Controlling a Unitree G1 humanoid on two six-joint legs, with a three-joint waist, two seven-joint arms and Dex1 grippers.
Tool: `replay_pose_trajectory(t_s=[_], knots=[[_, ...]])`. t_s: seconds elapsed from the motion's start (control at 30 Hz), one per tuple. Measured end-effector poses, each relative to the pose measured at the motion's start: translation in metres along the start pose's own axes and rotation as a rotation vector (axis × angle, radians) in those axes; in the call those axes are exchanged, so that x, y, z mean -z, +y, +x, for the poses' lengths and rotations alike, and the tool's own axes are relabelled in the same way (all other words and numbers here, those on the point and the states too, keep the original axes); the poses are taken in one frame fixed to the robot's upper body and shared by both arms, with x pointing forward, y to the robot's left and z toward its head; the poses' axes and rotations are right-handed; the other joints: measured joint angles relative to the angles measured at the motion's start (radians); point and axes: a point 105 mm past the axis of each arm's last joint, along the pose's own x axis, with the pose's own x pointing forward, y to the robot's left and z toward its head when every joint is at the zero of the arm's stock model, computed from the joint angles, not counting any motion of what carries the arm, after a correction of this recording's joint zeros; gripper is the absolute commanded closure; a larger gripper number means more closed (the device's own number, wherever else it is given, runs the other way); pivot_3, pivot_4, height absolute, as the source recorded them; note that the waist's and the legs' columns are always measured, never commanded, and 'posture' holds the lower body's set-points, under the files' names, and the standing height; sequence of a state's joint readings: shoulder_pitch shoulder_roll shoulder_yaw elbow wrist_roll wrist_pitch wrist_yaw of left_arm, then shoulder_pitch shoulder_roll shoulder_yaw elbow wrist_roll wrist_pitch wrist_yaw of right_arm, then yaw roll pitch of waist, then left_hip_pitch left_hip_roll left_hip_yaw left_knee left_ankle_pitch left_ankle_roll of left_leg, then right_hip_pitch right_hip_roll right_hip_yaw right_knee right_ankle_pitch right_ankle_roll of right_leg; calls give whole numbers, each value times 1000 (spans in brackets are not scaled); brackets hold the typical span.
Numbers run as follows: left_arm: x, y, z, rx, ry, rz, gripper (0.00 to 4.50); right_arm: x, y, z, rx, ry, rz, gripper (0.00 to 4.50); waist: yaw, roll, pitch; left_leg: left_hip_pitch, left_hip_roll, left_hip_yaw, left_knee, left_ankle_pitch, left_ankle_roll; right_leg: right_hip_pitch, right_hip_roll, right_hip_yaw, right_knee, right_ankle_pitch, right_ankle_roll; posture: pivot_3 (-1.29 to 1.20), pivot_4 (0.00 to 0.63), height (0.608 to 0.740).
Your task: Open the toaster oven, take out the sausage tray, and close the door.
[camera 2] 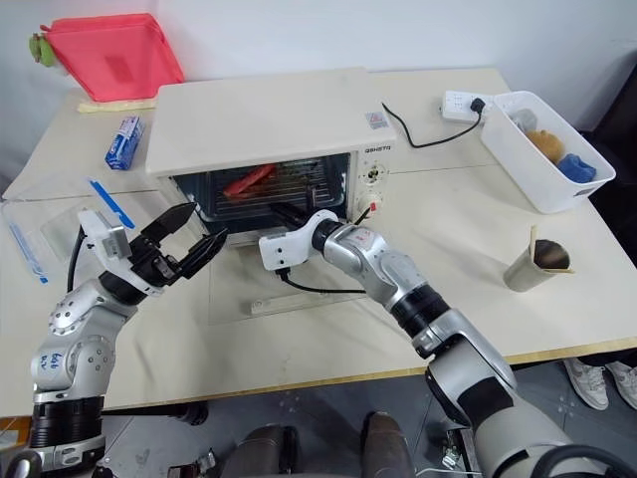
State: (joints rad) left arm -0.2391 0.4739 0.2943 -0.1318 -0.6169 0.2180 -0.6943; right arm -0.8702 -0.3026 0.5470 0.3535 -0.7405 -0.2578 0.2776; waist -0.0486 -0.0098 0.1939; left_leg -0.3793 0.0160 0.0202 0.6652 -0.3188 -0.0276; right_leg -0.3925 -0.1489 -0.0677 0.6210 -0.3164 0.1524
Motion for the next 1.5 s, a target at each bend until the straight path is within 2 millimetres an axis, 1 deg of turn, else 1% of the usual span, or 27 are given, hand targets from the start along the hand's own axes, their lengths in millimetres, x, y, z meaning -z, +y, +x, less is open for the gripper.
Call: replay_pose_trajectory(t_s=[0.17,0.3,0.4,0.47,0.53,0.6,0.63,0.73,0.83,0.93,1.07,1.13,1.23,1.3,1.4,1.5], knots=[[2,0,1,5,9,-39,0,-7,9,-20,-21,-11,6,4458,13,0,0,0,0,0,1,0,0,0,0,0,0,0,0,0,150,740],[5,1,-1,7,26,-110,0,-10,13,-41,-18,1,16,4458,31,0,0,0,0,0,1,0,0,1,0,0,0,0,0,0,150,740],[7,3,-3,-2,37,-142,0,-11,17,-52,-28,14,22,4458,45,0,0,0,-1,1,2,0,0,1,0,0,0,0,0,0,150,740],[10,14,-6,-46,59,-157,0,-10,18,-64,-17,35,34,4458,61,0,0,0,-1,-1,2,0,0,1,0,0,-1,0,0,0,150,740],[10,26,-10,-84,73,-170,0,-12,24,-77,-23,46,41,4458,73,0,0,-2,-2,-1,1,0,1,1,-1,-1,-2,0,0,0,150,740],[10,30,-8,-96,83,-186,0,-15,23,-84,-20,43,35,4458,75,0,0,-6,-2,-2,4,-1,2,-1,-1,-1,-4,1,2,0,150,740],[10,29,-6,-86,91,-214,0,-17,23,-87,-22,41,30,4458,74,-1,0,-8,-2,-2,4,-1,3,-1,-1,-1,-6,1,2,0,150,740],[15,25,-9,-55,160,-324,0,-19,23,-94,-27,35,13,4458,71,-1,0,-8,-2,-2,3,-1,3,-1,-1,-2,-8,1,2,0,150,740],[15,17,-18,-20,223,-396,0,-19,23,-101,-35,31,-1,4458,71,-1,0,-8,-2,-4,3,-1,3,0,-1,-4,-8,1,2,0,150,740],[11,12,-23,5,237,-402,0,-17,23,-103,-45,25,-18,4458,72,-1,0,-8,-2,-4,3,-1,3,0,-1,-4,-9,1,2,0,150,740],[6,-3,-22,93,227,-413,0,-12,15,-94,-32,22,-33,4458,69,-1,0,-8,-1,-3,7,-1,2,1,0,-4,-8,2,1,0,150,740],[7,-11,-27,134,251,-420,0,-9,12,-89,-25,24,-35,4458,67,-1,0,-8,-1,-3,8,-1,2,1,0,-4,-6,2,1,0,150,740],[12,-18,-37,159,290,-432,0,-8,16,-87,-36,24,-22,4458,64,-1,0,-8,-1,-3,8,-1,2,1,0,-4,-6,2,1,0,150,740],[14,-25,-43,184,297,-441,0,-8,15,-85,-33,15,-23,4458,61,-1,0,-8,-1,-3,8,-1,2,1,0,-4,-6,2,1,0,150,740],[6,-26,-33,200,188,-409,0,-5,13,-81,-34,18,-23,4458,64,-1,0,-8,-1,-4,12,-1,2,1,0,-4,-3,2,0,0,150,740],[-8,-26,-17,225,99,-357,0,-4,15,-79,-37,18,-12,4458,64,-1,0,-9,-1,-4,13,-1,2,1,0,-4,-2,2,0,0,150,740]])
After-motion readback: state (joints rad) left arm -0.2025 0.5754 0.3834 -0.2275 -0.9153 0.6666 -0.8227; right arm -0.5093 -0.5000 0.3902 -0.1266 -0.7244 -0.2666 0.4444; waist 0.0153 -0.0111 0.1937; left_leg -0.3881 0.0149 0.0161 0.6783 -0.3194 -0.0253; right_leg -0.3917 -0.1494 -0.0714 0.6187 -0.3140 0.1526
